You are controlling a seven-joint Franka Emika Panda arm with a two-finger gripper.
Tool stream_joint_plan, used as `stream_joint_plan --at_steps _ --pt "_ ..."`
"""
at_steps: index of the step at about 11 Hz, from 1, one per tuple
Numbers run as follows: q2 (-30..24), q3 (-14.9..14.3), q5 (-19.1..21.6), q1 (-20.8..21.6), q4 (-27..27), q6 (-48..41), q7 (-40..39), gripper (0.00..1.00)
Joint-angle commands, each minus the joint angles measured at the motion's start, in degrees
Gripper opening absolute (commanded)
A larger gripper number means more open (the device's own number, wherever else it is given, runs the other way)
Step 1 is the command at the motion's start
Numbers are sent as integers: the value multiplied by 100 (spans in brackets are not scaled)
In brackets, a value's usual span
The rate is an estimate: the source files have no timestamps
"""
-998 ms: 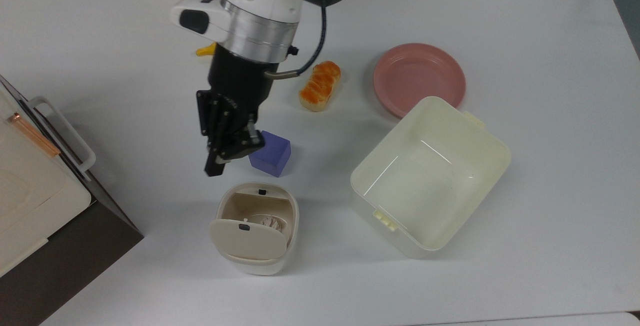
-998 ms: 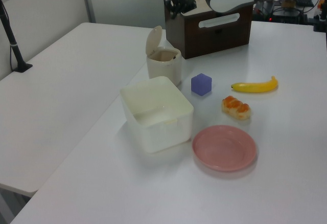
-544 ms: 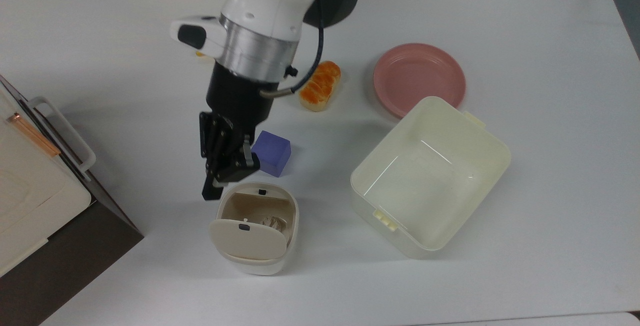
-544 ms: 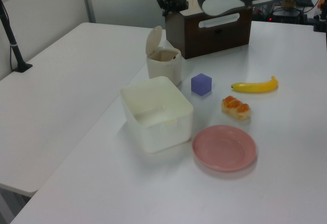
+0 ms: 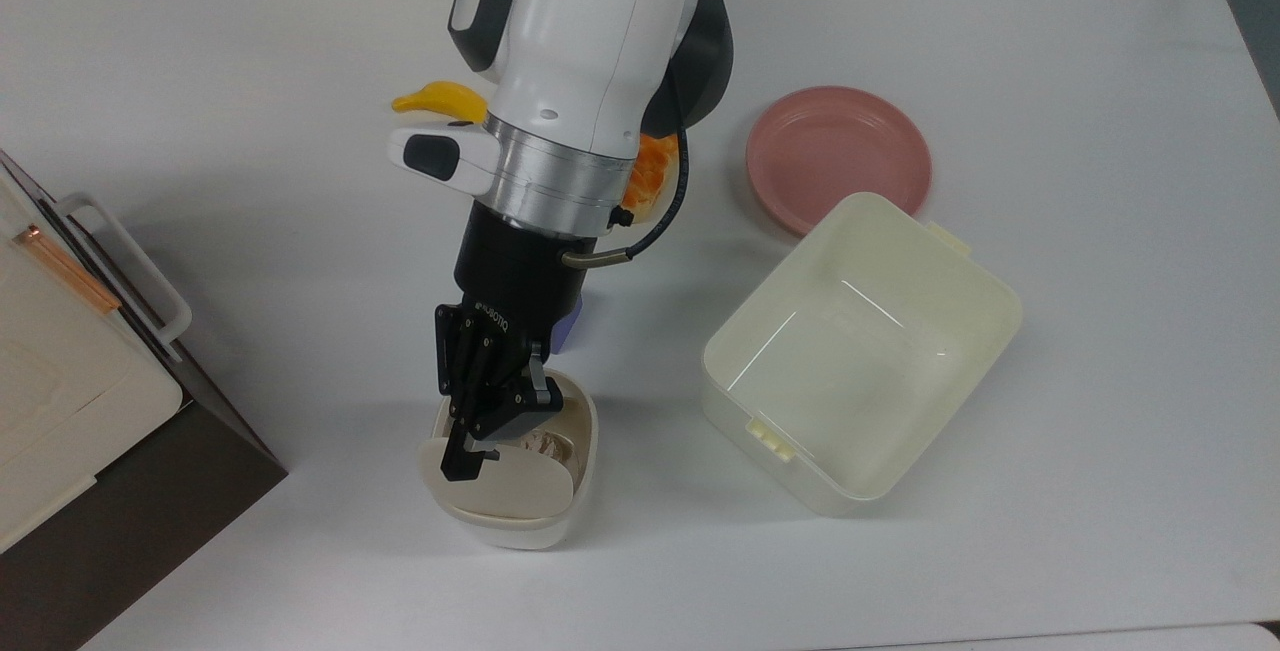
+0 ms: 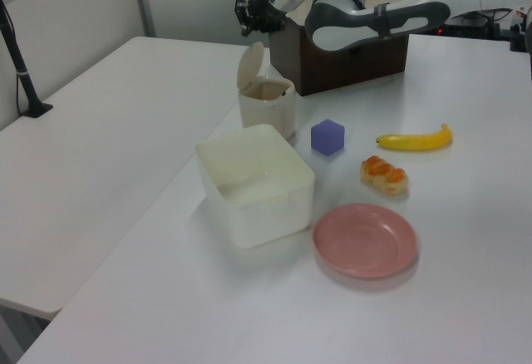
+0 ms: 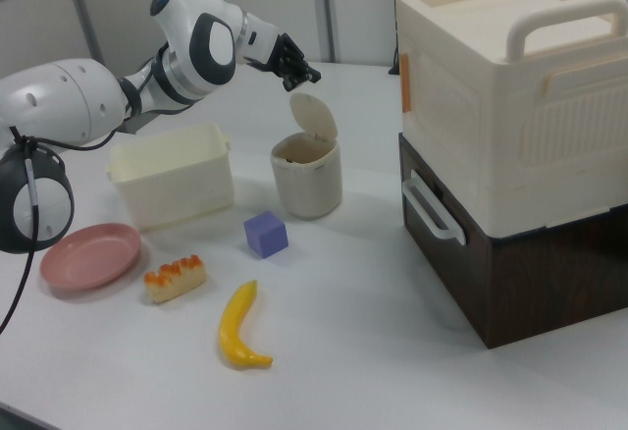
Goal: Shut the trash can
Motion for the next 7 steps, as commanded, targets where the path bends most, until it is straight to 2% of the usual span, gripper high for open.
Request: stream_joint_plan --at_steps 1,5,6,7 --pt "54 -113 -55 102 -66 -97 -318 0" --pt "-122 -87 50 102 -550 -273 -1355 0" --pt "-209 -69 120 111 -664 -526 -1715 0" --pt "-262 -43 356 119 -683 -868 -2189 0"
